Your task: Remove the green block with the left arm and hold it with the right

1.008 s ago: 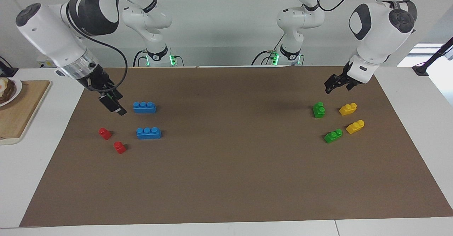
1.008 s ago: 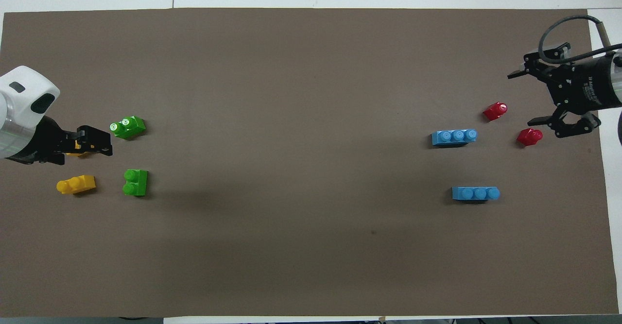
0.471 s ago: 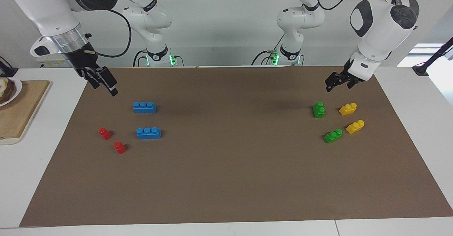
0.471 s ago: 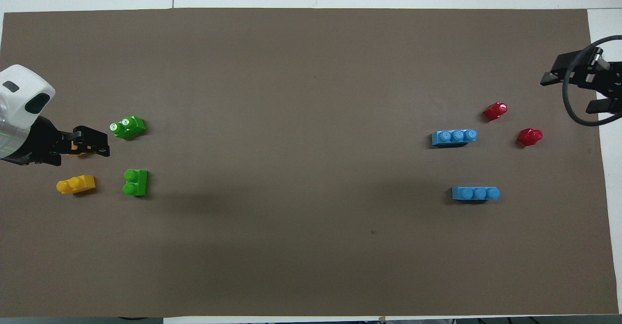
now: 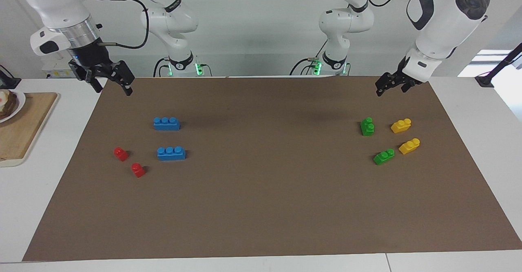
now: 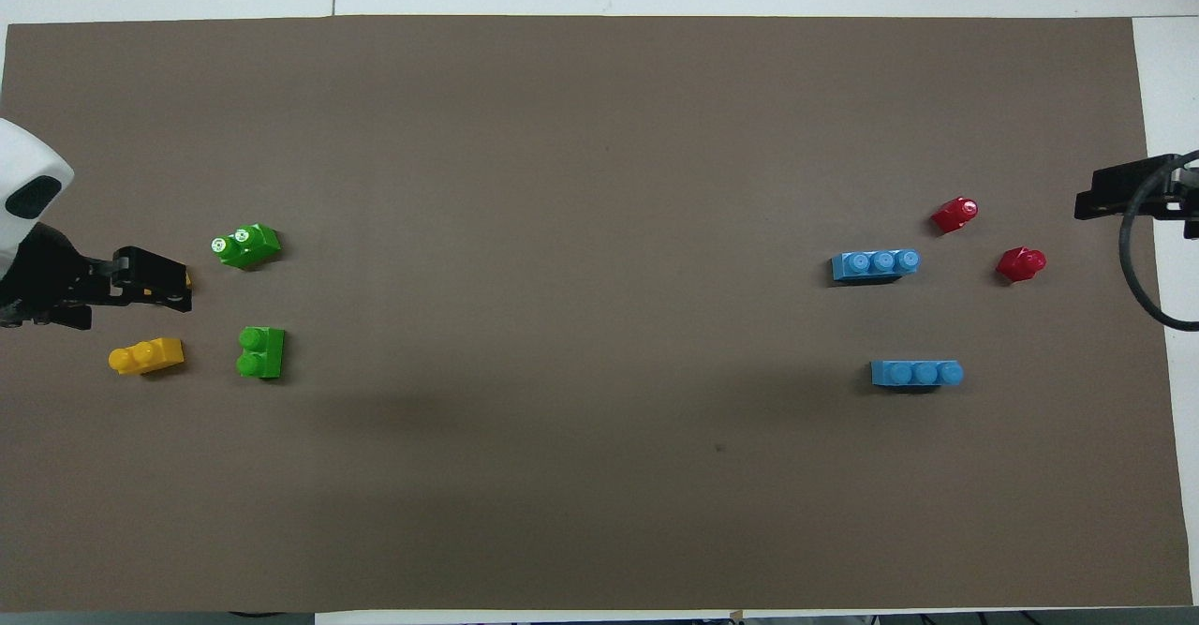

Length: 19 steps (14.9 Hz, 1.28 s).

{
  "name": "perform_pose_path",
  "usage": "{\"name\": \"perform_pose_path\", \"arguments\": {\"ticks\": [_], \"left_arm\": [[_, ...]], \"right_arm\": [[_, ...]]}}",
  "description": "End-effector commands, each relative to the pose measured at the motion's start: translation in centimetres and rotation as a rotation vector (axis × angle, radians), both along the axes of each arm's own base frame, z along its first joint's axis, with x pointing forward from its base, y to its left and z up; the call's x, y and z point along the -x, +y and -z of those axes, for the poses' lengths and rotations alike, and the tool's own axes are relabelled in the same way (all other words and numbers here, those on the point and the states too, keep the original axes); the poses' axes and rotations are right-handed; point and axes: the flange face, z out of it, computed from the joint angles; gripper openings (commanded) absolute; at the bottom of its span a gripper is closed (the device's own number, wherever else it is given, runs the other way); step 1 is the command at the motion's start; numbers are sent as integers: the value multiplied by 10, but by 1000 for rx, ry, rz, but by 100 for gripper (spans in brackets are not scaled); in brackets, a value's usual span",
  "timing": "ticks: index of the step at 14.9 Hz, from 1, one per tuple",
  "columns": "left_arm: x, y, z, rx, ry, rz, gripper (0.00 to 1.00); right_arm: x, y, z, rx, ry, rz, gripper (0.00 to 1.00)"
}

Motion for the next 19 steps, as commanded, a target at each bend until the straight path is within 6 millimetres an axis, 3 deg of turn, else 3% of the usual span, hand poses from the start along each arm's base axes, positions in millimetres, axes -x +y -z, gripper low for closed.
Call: {"name": "perform_pose_path", "arguments": {"ticks": [1, 4, 8, 19], "left_arm": [[-14, 2, -6, -16, 11, 15, 100], [-22, 5, 1, -18, 29, 13, 100], [-26, 1, -14, -42, 37, 28, 100], [-31, 3, -20, -26, 9, 23, 100]], "right_arm": [[5, -3, -3, 49, 17, -34, 100], [5, -1, -8, 66, 15, -41, 100], [7, -2, -4, 79, 33, -42, 100], [11, -1, -4, 81, 44, -108, 100]]}}
